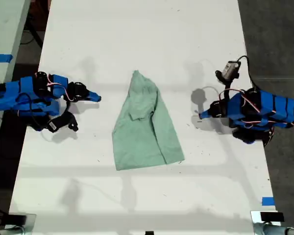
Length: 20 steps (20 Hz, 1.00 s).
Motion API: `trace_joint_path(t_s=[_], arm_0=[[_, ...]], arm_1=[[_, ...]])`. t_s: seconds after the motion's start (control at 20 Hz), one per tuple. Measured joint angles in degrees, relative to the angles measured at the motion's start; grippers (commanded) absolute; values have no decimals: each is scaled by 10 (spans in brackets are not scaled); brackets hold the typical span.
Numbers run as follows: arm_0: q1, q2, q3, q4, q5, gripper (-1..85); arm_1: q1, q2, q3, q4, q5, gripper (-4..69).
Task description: Fold t shirt
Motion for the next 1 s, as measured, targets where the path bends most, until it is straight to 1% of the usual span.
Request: trace_joint_path(t_s=[0.05, 0.15, 0.3, 0.75, 0.85, 0.95, 1.0], arm_0=[[-24, 61, 29, -2, 18, -3], [-41, 99, 50, -11, 46, -3], [-92, 111, 53, -8, 54, -3], [-88, 112, 53, -7, 56, -3], [-83, 112, 49, -18, 91, 5], [-49, 112, 23, -34, 142, 20], [-47, 114, 17, -34, 161, 14]], arm_1=[[3, 15, 43, -10, -9, 21], [21, 31, 55, -13, -24, 24], [27, 35, 61, -13, -26, 24], [26, 35, 61, -13, -11, 24], [29, 35, 61, -13, -11, 69], [29, 35, 61, -13, -11, 74], [29, 35, 61, -13, -11, 68]])
